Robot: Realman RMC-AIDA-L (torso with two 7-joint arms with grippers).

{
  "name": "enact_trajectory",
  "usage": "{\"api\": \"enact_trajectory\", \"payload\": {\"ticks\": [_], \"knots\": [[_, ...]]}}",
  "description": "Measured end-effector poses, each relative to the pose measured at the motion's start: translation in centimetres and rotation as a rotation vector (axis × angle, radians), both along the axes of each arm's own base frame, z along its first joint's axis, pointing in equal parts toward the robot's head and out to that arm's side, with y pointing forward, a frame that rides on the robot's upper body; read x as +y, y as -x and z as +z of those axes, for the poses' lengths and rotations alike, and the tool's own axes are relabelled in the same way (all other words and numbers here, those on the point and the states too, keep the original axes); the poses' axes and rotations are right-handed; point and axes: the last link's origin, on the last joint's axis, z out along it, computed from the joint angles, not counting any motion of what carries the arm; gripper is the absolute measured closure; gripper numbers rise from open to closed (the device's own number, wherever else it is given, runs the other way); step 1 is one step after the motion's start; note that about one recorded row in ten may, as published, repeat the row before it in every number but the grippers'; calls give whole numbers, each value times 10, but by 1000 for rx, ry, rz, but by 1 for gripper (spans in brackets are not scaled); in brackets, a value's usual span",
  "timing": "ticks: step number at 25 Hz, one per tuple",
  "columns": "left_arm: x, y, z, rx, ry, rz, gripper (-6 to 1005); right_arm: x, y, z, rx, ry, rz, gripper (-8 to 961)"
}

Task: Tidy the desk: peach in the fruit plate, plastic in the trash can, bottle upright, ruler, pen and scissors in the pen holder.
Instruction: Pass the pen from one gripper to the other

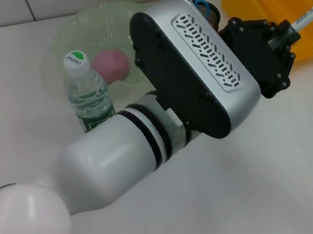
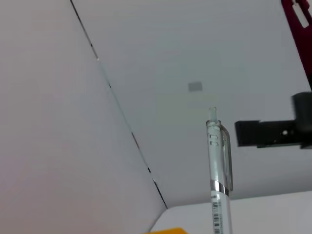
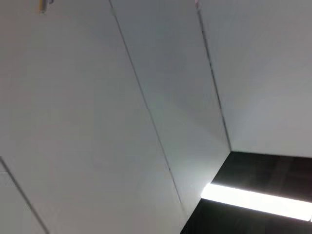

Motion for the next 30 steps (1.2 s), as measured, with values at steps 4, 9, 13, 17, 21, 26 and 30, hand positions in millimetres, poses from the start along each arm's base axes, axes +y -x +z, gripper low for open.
{"api": "enact_trajectory", "payload": {"ticks": [4,9,13,17,21,26,30], "knots": [[0,-1,0,-3,-11,-3,851,3,-2,-3,25,-45,-34,213],[1,0,0,-1,-14,-2,849,10,-4,-10,42,-46,-86,214],[0,0,-2,7,-8,-7,848,18,0,-16,56,-28,-95,214],[0,0,-3,9,-6,-10,847,25,4,-20,64,-18,-86,215],[-1,0,-4,9,-2,-11,846,29,7,-21,59,-1,-78,266],[-2,-1,-5,11,2,-13,845,34,8,-24,56,15,-86,439],[0,1,-5,13,2,-5,844,35,9,-25,56,21,-85,617]]}}
